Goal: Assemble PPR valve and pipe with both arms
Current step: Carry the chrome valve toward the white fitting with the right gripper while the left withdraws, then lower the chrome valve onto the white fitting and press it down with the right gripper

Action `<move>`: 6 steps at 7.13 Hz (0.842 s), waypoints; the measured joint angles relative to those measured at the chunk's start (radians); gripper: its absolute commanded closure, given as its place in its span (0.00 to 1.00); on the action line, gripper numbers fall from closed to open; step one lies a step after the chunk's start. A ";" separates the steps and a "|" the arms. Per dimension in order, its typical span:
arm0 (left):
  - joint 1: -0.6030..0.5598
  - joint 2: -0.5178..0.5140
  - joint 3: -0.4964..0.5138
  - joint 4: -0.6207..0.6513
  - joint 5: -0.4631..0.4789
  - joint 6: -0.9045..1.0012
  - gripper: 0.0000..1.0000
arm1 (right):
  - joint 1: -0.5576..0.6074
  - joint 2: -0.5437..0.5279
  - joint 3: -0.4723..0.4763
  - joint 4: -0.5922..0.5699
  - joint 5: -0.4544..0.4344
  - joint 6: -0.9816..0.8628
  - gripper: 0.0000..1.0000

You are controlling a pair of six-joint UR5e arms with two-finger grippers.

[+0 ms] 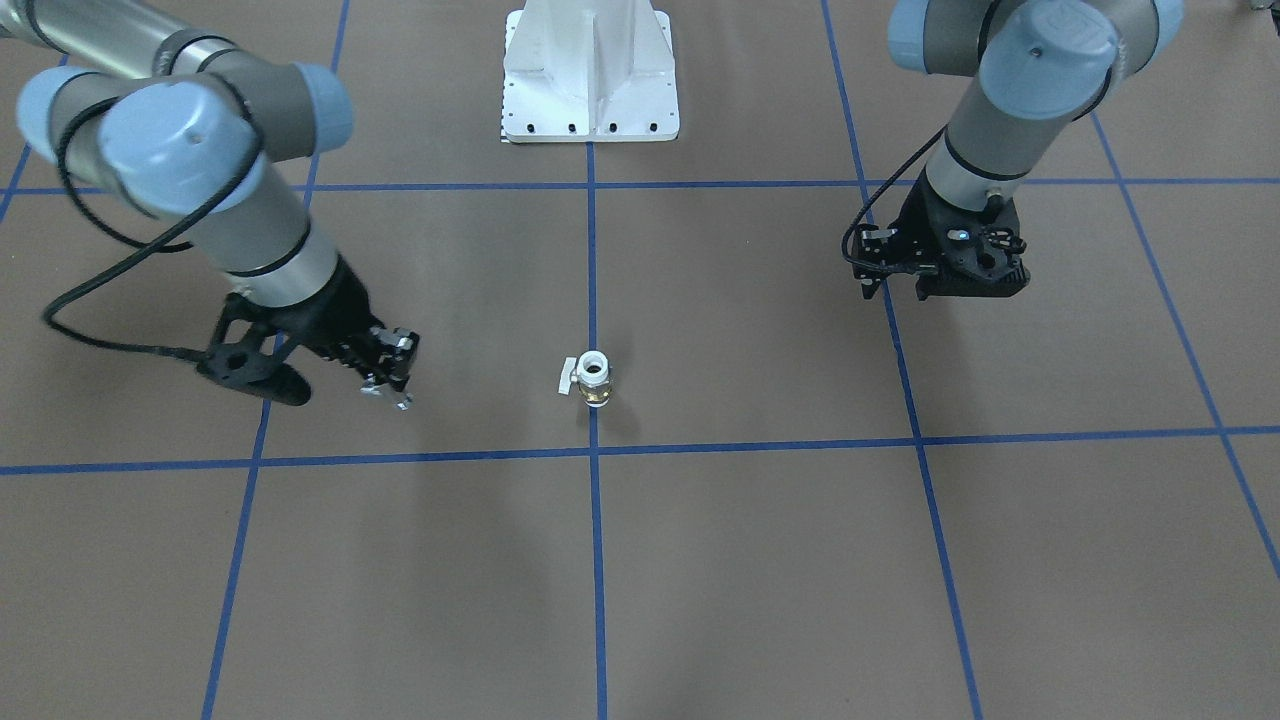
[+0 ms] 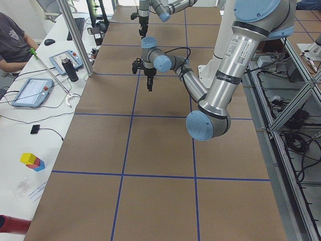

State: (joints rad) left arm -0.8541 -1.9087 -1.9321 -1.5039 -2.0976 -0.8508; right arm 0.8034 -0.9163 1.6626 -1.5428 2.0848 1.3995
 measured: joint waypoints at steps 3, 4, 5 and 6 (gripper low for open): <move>-0.072 0.109 0.003 -0.080 -0.048 0.129 0.29 | -0.112 0.239 -0.148 -0.033 -0.072 0.168 1.00; -0.089 0.131 0.003 -0.085 -0.055 0.167 0.28 | -0.131 0.262 -0.165 -0.033 -0.089 0.188 1.00; -0.098 0.147 0.004 -0.086 -0.058 0.193 0.27 | -0.145 0.271 -0.173 -0.033 -0.103 0.196 1.00; -0.102 0.154 0.004 -0.087 -0.059 0.204 0.27 | -0.155 0.274 -0.179 -0.032 -0.114 0.198 1.00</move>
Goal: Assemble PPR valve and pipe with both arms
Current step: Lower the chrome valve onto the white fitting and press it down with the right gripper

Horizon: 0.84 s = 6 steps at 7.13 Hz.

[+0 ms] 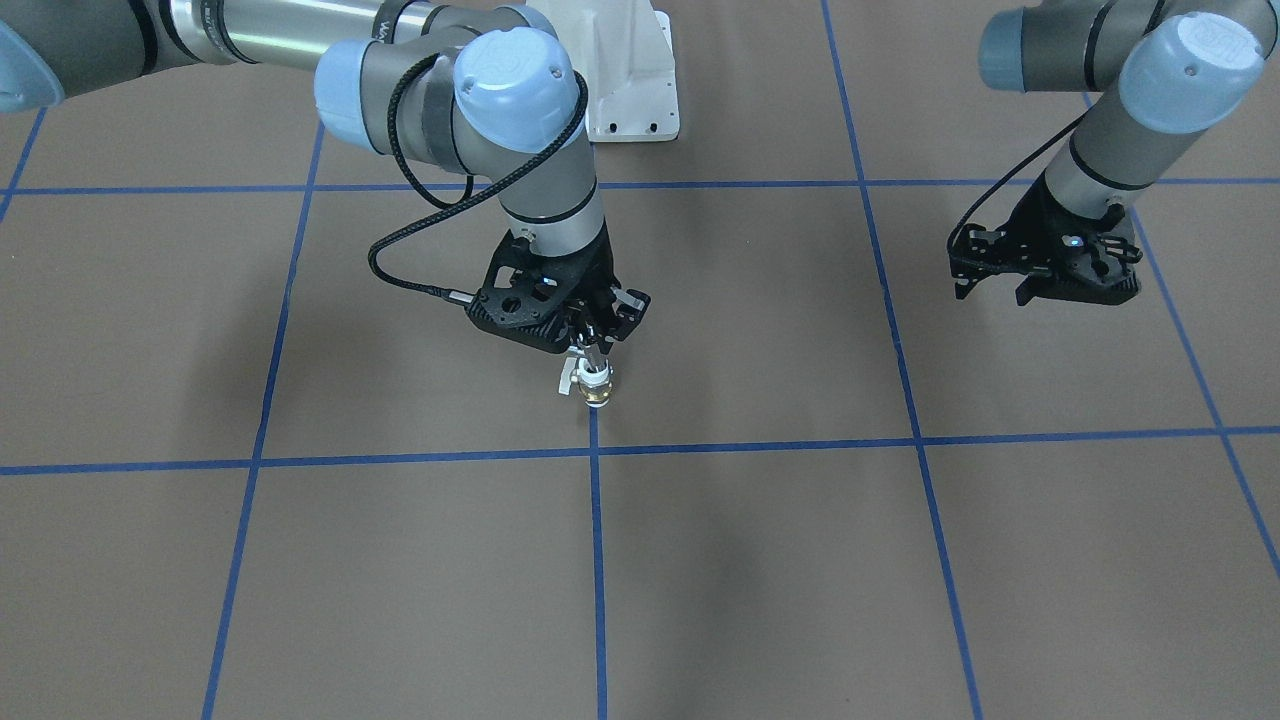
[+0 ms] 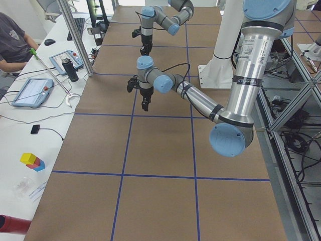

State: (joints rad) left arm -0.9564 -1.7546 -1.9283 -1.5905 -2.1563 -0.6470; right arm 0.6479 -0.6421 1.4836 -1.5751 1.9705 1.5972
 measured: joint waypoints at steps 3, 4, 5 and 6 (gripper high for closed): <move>-0.002 0.004 0.000 0.000 0.000 0.006 0.27 | -0.014 0.001 -0.009 0.000 -0.014 0.002 1.00; -0.002 0.003 -0.001 0.000 0.000 0.006 0.26 | -0.014 0.001 -0.015 0.000 -0.018 0.002 1.00; -0.002 0.003 -0.002 0.000 0.000 0.005 0.26 | -0.014 0.001 -0.020 0.000 -0.023 0.001 1.00; -0.002 0.003 -0.004 0.000 0.000 0.005 0.26 | -0.016 0.001 -0.024 0.000 -0.026 -0.001 1.00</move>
